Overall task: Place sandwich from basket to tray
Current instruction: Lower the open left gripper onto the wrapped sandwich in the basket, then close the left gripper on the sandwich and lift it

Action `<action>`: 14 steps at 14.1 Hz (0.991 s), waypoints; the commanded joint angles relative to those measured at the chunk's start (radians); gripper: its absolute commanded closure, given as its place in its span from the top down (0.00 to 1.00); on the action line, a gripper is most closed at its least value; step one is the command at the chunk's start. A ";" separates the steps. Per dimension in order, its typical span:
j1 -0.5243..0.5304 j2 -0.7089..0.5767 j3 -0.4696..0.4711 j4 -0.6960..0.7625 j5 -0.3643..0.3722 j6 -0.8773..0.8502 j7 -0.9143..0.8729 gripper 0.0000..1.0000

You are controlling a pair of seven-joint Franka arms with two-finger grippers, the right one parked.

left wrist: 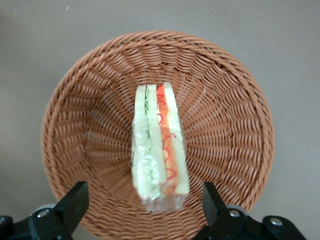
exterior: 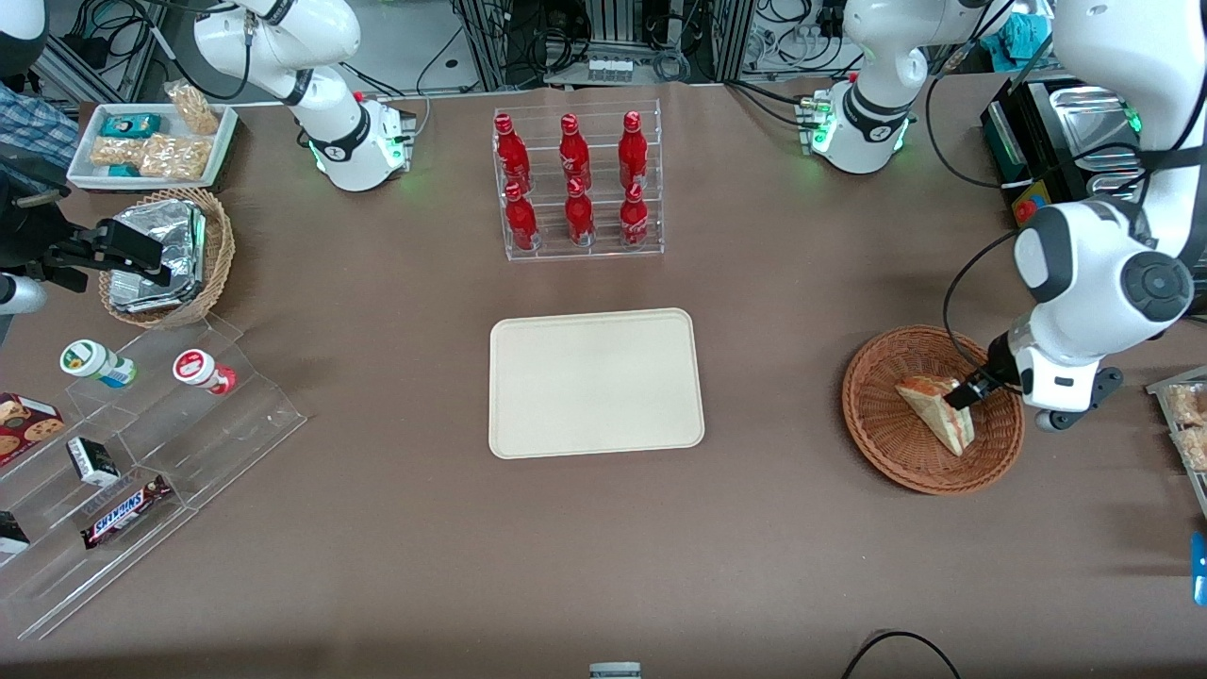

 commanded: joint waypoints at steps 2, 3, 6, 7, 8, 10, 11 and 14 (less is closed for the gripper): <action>-0.012 0.066 0.001 0.006 -0.001 0.045 -0.096 1.00; -0.012 0.078 0.001 0.007 0.004 0.047 -0.090 0.99; -0.020 0.090 0.003 0.003 0.006 0.042 -0.087 0.20; -0.021 0.087 0.001 0.006 0.006 0.033 -0.087 0.06; -0.029 0.081 0.003 0.010 0.006 0.027 -0.092 0.04; -0.063 0.066 0.004 0.058 0.009 -0.078 -0.092 0.02; -0.075 0.064 0.005 0.096 0.012 -0.150 -0.087 0.01; -0.167 0.061 0.001 0.173 0.041 -0.292 -0.072 0.00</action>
